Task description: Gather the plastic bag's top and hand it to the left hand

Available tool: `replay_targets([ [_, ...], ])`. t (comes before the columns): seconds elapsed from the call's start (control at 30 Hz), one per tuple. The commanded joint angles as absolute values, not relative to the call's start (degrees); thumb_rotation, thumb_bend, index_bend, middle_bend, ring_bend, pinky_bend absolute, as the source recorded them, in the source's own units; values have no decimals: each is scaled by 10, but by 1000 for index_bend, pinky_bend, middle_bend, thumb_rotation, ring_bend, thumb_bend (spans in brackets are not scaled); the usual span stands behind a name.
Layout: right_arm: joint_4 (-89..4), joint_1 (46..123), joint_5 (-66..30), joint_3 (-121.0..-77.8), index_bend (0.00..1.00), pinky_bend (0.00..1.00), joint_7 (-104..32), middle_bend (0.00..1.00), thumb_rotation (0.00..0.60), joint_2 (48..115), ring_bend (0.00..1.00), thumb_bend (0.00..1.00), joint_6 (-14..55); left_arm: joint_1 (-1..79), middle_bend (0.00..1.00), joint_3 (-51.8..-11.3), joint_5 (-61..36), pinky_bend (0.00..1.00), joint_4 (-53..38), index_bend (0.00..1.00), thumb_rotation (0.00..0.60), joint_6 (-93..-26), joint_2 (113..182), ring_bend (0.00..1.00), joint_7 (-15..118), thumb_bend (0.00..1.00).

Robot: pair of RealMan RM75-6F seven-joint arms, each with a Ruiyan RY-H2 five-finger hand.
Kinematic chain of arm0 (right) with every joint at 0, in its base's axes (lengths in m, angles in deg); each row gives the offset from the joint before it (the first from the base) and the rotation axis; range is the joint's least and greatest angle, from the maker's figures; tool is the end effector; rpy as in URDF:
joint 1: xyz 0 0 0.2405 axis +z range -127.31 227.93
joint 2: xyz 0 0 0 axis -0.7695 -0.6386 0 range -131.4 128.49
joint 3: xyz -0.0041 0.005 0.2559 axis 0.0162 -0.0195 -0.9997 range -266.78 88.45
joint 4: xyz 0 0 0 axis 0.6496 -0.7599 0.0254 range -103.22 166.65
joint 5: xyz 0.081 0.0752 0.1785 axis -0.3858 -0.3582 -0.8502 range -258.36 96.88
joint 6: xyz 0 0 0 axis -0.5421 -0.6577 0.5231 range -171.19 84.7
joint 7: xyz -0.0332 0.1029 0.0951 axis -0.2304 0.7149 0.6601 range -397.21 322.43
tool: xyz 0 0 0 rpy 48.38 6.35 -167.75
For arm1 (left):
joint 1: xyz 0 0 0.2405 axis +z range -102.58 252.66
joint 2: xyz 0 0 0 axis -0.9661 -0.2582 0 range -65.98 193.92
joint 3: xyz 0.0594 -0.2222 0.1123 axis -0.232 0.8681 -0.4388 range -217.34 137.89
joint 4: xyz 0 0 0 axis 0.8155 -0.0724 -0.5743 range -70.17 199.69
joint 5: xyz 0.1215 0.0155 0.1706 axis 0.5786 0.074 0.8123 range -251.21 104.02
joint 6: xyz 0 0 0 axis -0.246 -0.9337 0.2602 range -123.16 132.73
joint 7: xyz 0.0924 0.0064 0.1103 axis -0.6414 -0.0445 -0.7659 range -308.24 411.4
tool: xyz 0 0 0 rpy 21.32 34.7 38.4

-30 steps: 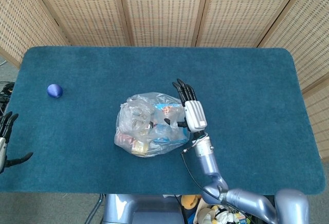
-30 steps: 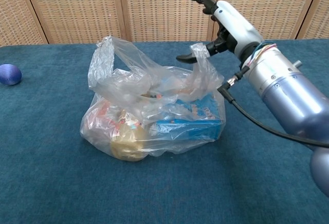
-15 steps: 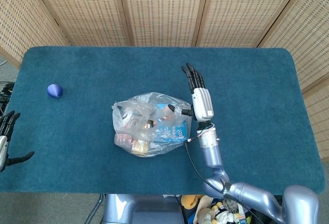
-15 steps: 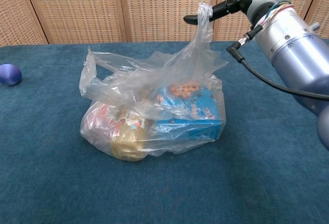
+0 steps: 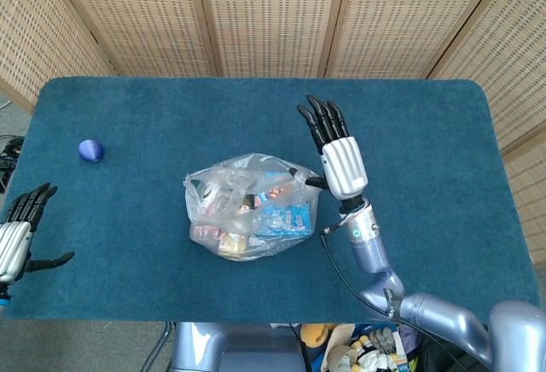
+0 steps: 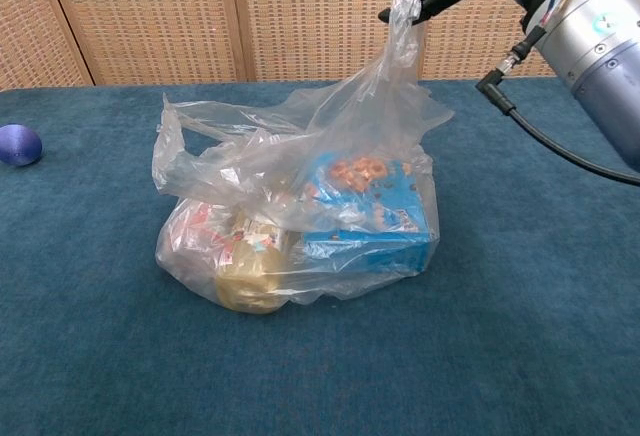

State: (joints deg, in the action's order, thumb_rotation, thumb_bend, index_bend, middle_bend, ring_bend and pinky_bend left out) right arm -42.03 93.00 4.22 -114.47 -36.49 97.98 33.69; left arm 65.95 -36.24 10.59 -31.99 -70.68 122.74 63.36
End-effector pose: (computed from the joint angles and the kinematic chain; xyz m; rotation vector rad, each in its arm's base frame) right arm -0.0736 -0.3730 0.0399 1.4079 -0.7451 1.7093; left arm -0.3008 0.2035 0.1627 -1.4102 -1.1394 -0.9845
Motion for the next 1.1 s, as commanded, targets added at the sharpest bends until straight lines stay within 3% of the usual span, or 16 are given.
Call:
replay_targets([
  [0.03,-419,929,50,-1134,2,0,-367,0,600,969,0,0,342,610,0,-380,163,1,-307,0,600,-635,1206,0,789,143],
  [0.37,-426,929,40,-1129,2,0,-366,0,600,956,0,0,346,493,0,-413,246,43,-240,0,600,-512,1202,0,1175,154],
  [0.63,-426,929,27,-1128,3,0,-361,0,600,954,0,0,345,398,0,-442,304,74,-176,0,600,-464,1238,0,1415,154],
  [1.1,-417,932,12,-1129,2,0,-349,0,600,947,0,0,342,297,0,-482,326,72,-91,0,600,-431,1329,0,1597,153],
])
